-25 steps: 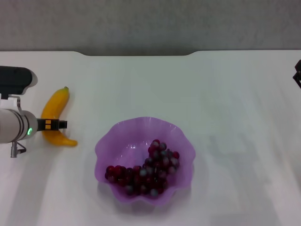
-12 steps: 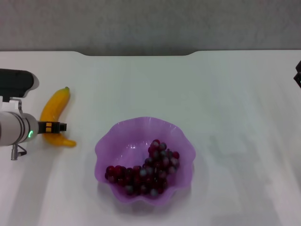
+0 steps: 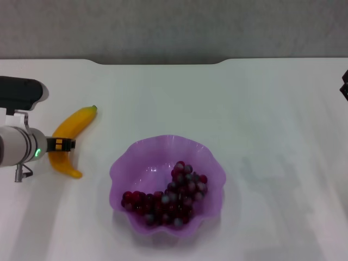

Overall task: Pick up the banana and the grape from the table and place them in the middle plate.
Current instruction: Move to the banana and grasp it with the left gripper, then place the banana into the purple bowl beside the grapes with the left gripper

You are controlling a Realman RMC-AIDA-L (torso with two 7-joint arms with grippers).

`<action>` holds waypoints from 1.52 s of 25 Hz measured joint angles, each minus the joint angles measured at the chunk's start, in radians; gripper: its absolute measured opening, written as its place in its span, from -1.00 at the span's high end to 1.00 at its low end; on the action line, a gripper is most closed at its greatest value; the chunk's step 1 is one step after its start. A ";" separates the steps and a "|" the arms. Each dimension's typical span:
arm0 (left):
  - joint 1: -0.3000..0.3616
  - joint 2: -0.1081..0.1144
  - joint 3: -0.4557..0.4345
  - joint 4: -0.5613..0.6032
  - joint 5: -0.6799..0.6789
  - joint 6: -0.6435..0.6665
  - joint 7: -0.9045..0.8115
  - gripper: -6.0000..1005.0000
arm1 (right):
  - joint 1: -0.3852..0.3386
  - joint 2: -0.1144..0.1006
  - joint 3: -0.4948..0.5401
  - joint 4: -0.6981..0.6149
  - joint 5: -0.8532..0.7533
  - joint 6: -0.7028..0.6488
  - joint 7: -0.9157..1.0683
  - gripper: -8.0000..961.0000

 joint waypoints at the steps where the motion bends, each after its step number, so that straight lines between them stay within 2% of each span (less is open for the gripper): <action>1: -0.001 0.000 0.000 0.000 0.000 0.000 0.001 -0.13 | 0.000 0.000 0.000 0.000 0.000 0.000 0.000 -0.86; 13: 0.003 0.003 0.008 -0.028 0.000 -0.008 0.017 -0.03 | -0.004 0.000 0.000 0.002 0.000 0.000 0.001 -0.86; 16: 0.016 0.002 0.014 -0.086 0.000 -0.031 0.022 0.01 | -0.014 0.000 0.000 0.001 0.000 0.000 0.000 -0.86; 22: 0.071 0.013 -0.002 -0.295 0.000 -0.178 0.062 -0.01 | -0.018 0.000 0.000 0.004 0.002 0.000 -0.002 -0.86; 25: 0.116 0.009 0.001 -0.418 0.000 -0.248 0.102 -0.02 | -0.018 0.000 0.001 0.006 0.002 0.007 -0.002 -0.86; 28: 0.183 0.002 0.047 -0.595 -0.010 -0.329 0.131 -0.03 | -0.019 -0.001 0.002 0.008 0.003 0.009 -0.003 -0.86; 32: 0.264 0.000 0.165 -0.782 -0.062 -0.367 0.134 -0.04 | -0.019 -0.002 0.004 0.010 0.005 0.009 -0.003 -0.86; 35: 0.306 0.000 0.257 -0.876 -0.103 -0.355 0.144 -0.05 | -0.019 -0.002 0.004 0.017 0.007 0.009 -0.003 -0.86; 38: 0.326 0.000 0.343 -0.913 -0.133 -0.321 0.160 -0.06 | -0.019 -0.002 0.005 0.020 0.007 0.010 -0.003 -0.86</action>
